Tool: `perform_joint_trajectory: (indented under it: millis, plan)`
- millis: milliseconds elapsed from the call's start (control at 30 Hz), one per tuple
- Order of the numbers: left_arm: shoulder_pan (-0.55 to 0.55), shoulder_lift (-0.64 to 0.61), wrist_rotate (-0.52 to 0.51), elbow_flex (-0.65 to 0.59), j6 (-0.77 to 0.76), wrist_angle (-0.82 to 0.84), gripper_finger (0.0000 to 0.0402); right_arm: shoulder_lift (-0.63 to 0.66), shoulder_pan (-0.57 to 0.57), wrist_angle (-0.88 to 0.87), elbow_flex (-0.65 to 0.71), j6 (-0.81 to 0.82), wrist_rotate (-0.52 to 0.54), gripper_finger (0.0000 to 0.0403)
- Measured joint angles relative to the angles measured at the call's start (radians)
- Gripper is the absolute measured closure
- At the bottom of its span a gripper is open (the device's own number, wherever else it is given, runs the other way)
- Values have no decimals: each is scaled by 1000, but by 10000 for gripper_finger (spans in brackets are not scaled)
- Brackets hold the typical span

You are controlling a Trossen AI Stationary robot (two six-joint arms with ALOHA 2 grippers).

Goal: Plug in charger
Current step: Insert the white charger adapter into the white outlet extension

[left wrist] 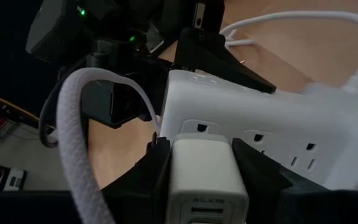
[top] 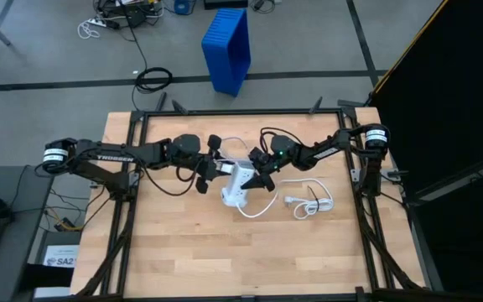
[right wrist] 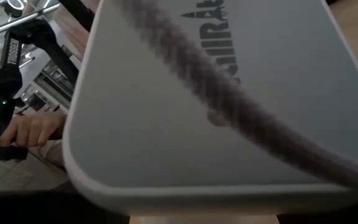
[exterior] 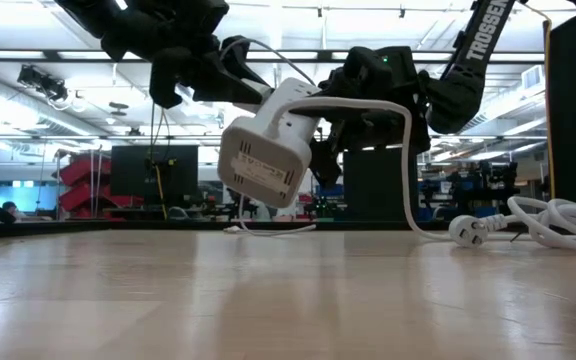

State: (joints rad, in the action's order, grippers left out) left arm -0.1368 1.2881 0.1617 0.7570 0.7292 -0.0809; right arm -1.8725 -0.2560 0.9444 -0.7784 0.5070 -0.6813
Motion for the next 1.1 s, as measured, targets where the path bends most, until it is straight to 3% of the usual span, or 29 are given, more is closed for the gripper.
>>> perform_joint_trajectory:
  millis: [333,567,1100]
  plan:
    - [0,53,41,-1,-26,-34,282,0,-7,-28,0,-31,-32,128]
    - [0,75,42,-3,-29,-62,282,-1,-7,-55,0,-42,-34,142]
    - [2,85,-66,-5,67,-117,282,1,-55,-121,0,-154,-45,142]
